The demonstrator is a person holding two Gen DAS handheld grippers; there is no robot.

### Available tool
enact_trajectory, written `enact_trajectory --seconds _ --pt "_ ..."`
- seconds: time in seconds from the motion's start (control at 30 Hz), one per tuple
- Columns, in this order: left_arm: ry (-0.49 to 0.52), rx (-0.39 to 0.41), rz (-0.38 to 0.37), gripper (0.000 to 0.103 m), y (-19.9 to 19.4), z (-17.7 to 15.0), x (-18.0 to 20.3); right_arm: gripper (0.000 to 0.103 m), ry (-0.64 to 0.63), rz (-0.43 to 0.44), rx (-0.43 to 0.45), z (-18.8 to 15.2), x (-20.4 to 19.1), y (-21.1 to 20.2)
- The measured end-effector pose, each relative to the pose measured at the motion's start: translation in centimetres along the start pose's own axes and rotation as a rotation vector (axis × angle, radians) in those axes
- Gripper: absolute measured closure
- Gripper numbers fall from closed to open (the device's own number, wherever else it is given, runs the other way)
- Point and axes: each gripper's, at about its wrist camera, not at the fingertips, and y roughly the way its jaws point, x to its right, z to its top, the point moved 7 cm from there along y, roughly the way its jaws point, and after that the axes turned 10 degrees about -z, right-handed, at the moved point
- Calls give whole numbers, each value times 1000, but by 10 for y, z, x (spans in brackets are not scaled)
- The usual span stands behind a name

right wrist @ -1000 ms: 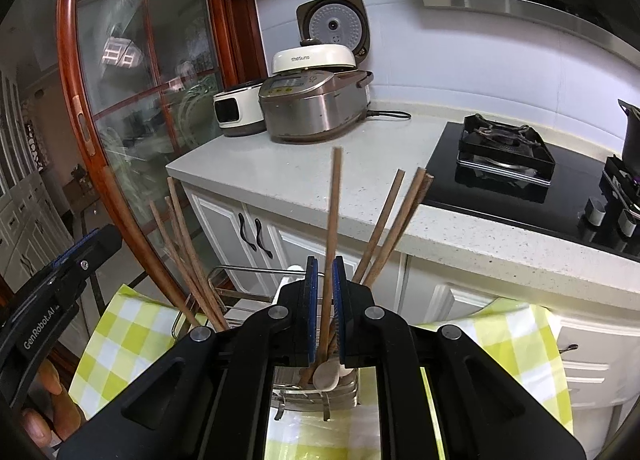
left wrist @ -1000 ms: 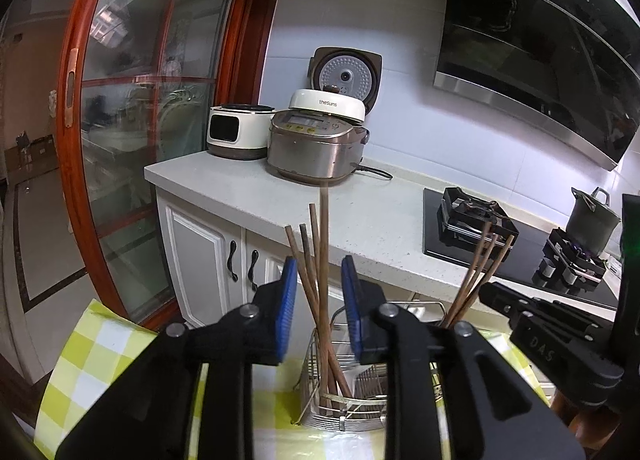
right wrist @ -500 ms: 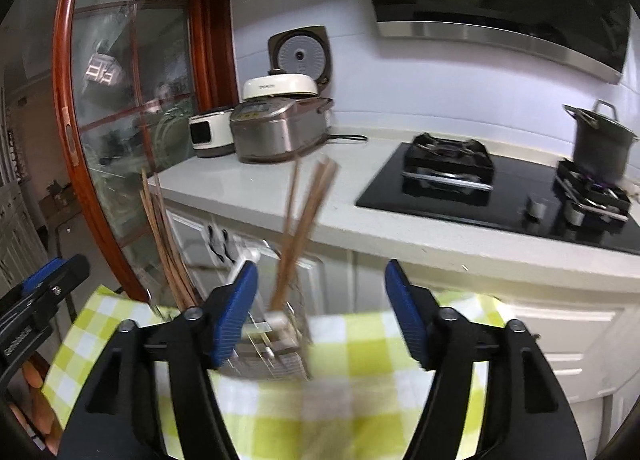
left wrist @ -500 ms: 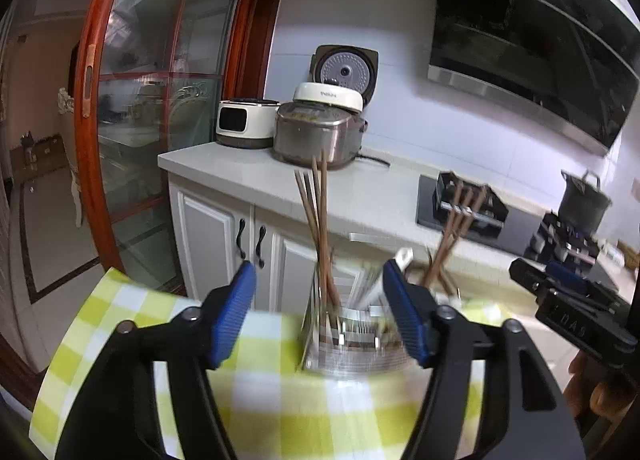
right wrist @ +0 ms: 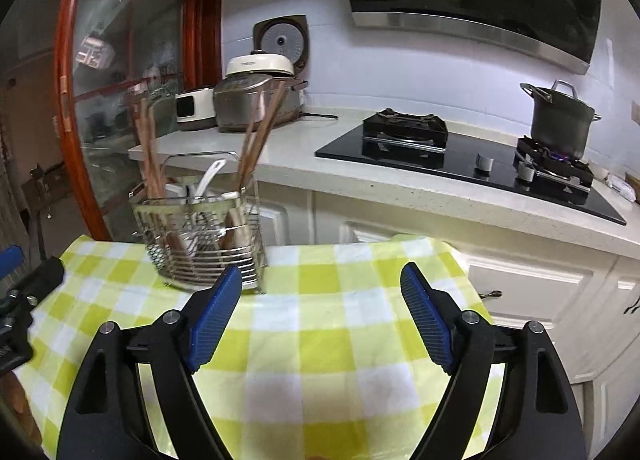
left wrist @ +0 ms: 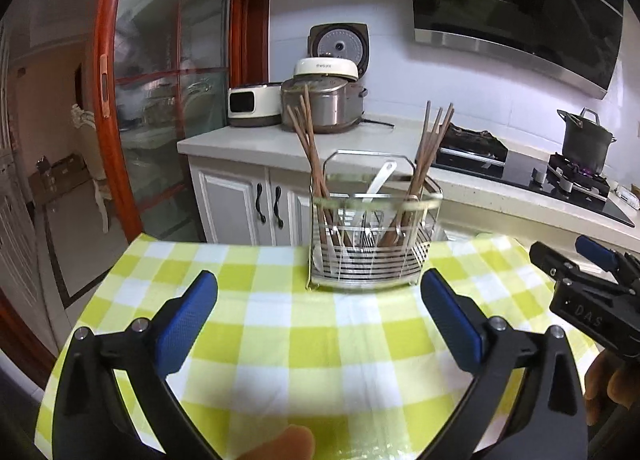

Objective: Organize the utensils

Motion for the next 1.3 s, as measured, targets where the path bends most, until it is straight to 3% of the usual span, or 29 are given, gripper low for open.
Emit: enact_trajectory --seconds 0.2,1.3 --pt "-32 -3 -12 4 -7 -12 -4 24 -9 23 16 -6 -4 -9" --pt "-16 15 10 4 -10 -1 -5 24 -12 53 -1 -8 -16 -12"
